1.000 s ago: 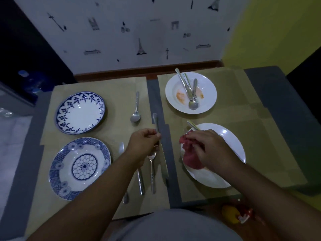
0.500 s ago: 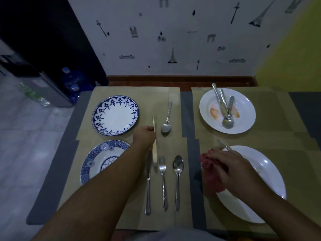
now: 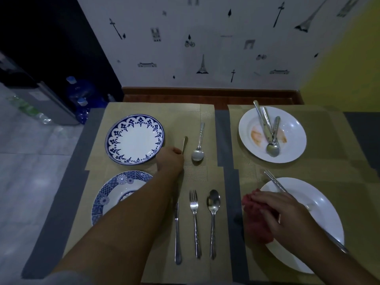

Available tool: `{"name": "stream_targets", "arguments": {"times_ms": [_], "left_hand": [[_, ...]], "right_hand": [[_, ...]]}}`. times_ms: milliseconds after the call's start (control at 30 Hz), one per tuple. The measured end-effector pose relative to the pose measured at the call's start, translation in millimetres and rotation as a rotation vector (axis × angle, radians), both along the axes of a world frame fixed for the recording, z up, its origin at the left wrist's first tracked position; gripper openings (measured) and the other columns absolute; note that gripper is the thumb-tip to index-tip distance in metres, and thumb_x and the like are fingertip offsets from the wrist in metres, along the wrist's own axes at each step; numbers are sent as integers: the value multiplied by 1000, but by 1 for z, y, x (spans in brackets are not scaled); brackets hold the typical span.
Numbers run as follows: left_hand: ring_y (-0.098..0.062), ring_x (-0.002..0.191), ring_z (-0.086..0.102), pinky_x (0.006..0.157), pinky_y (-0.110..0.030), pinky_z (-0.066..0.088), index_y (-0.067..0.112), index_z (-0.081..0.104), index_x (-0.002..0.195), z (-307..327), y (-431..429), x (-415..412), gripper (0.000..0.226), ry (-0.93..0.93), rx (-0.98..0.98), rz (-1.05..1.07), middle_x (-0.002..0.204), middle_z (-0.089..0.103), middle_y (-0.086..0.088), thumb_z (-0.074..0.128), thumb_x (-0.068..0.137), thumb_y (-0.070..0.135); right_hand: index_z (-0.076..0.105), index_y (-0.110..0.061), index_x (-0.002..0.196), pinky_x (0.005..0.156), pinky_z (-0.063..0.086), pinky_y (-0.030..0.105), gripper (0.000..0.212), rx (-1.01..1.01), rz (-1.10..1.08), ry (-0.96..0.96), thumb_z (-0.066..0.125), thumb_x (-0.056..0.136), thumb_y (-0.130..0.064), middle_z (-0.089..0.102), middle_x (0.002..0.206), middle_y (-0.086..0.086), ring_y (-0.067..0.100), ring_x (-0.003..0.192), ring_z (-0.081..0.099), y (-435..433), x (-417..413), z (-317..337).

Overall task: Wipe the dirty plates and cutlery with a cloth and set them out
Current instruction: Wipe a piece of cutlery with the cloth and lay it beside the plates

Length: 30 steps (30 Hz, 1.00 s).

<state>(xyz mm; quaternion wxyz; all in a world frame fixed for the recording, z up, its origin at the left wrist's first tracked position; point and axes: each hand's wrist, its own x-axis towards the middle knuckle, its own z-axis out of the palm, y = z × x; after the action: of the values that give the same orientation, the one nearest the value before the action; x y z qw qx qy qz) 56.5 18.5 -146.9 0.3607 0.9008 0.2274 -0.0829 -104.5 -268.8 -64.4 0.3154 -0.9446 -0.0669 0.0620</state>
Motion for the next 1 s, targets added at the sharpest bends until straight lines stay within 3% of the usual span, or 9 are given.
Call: {"name": "stream_targets", "arguments": {"times_ms": [133,267,367,433,467,533,600,733,1000], "left_hand": [[-16,88,69,60,-19,42,13,77,102,-4,0,1,16,13,45,-4,98,75,-4,69,90,19],[-21,91,69,68,-27,48,11,73,106,3,1,-5,17,-71,70,-37,99,73,-6,63,95,18],[-19,87,66,69,-27,48,12,68,107,5,-1,-28,17,-189,171,-282,97,69,-5,55,97,17],[-24,115,59,93,-32,48,12,61,125,1,-5,-54,29,-180,276,-534,126,64,-12,47,100,21],[-29,137,45,111,-38,38,10,48,143,-2,-7,-68,43,-104,328,-644,148,49,-16,41,103,26],[-29,154,10,125,-43,11,5,19,158,-6,-8,-86,61,44,388,-744,166,15,-16,28,106,36],[-28,155,2,126,-42,4,4,10,159,-11,-9,-92,66,93,379,-738,167,6,-16,22,106,42],[-26,155,2,126,-42,5,3,9,159,-12,-13,-83,72,87,303,-682,167,6,-16,22,104,47],[-27,155,-1,126,-41,3,4,5,159,-9,1,-40,68,61,310,-694,167,2,-16,25,105,39]], "right_hand": [[68,-36,116,96,47,36,52,0,6,19,75,78,-1,67,113,-20,8,107,60,2,0,-3],[63,-42,117,96,45,34,57,1,17,18,76,78,-3,62,113,-24,8,108,59,4,-1,-4],[64,-40,118,95,44,32,55,-7,27,12,76,79,-4,62,114,-25,5,108,58,3,-1,-4],[65,-38,118,94,45,30,54,-4,33,8,76,78,-3,62,114,-24,5,108,58,5,-2,-4],[65,-38,118,94,45,30,54,-4,33,10,76,78,-3,62,114,-25,5,108,58,5,-2,-4],[64,-38,119,93,43,28,53,-15,34,23,75,79,-5,61,114,-25,5,107,57,6,-3,-5],[65,-36,119,93,43,28,50,-23,34,32,75,80,-6,62,114,-23,6,107,57,8,-4,-6],[63,-40,118,91,44,29,52,-20,35,48,76,79,-7,61,113,-24,4,104,56,12,-4,-5],[61,-42,117,92,38,23,58,17,15,36,76,78,-2,60,115,-27,0,108,55,12,-2,-2]]}}
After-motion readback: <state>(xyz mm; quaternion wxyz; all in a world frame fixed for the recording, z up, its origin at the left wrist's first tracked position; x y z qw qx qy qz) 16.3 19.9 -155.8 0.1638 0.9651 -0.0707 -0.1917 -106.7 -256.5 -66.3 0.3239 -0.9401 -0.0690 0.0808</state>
